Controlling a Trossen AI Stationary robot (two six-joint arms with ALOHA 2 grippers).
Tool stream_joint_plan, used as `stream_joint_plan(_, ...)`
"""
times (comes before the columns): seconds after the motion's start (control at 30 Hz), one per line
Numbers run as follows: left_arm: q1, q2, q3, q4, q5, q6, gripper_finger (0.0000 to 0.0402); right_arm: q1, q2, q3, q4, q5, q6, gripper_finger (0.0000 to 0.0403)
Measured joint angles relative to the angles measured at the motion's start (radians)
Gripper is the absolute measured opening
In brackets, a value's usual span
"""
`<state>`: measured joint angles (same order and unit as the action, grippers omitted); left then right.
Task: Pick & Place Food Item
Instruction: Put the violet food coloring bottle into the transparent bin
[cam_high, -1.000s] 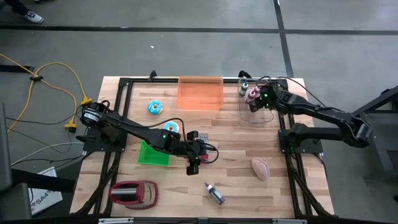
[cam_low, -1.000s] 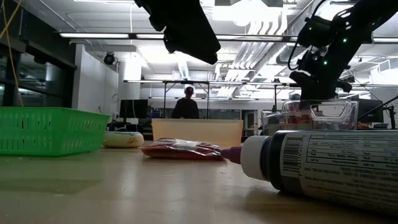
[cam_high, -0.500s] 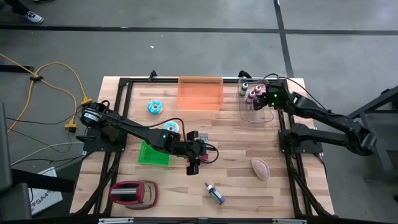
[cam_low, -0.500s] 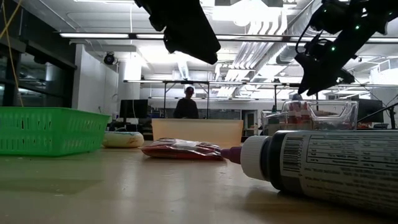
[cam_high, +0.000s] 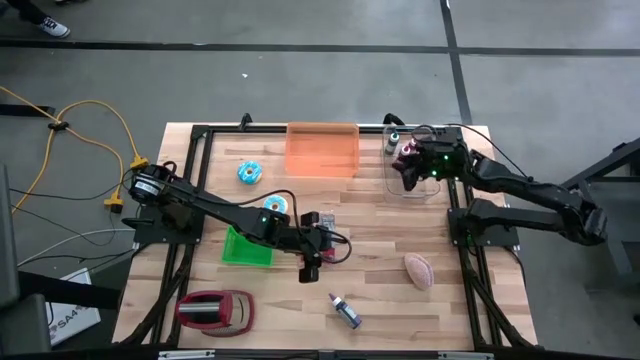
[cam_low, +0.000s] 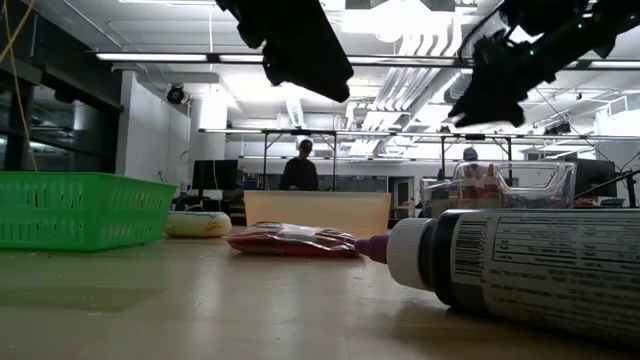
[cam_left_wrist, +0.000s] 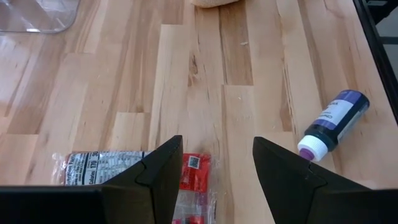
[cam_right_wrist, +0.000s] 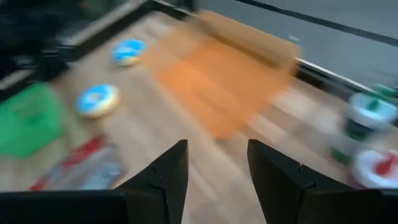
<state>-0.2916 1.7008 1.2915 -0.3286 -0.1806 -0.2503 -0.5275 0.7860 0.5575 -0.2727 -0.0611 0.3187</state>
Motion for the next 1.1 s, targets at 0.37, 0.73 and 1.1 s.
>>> stream_joint_plan(0.37,-0.053,0.0,0.0,0.0,0.001,-0.002,0.0189,0.33,0.01,0.0,0.08,0.01,0.023,0.0153)
stream_joint_plan(0.73,-0.12,0.0,0.0,-0.001,0.003,0.033,0.0189,0.645,0.122,0.0,0.084,0.173,0.159,0.0153)
stream_joint_plan(1.1,-0.12,0.005,0.0,0.024,0.092,0.197,0.0189,0.843,0.283,0.0,0.206,0.226,0.314,0.0152)
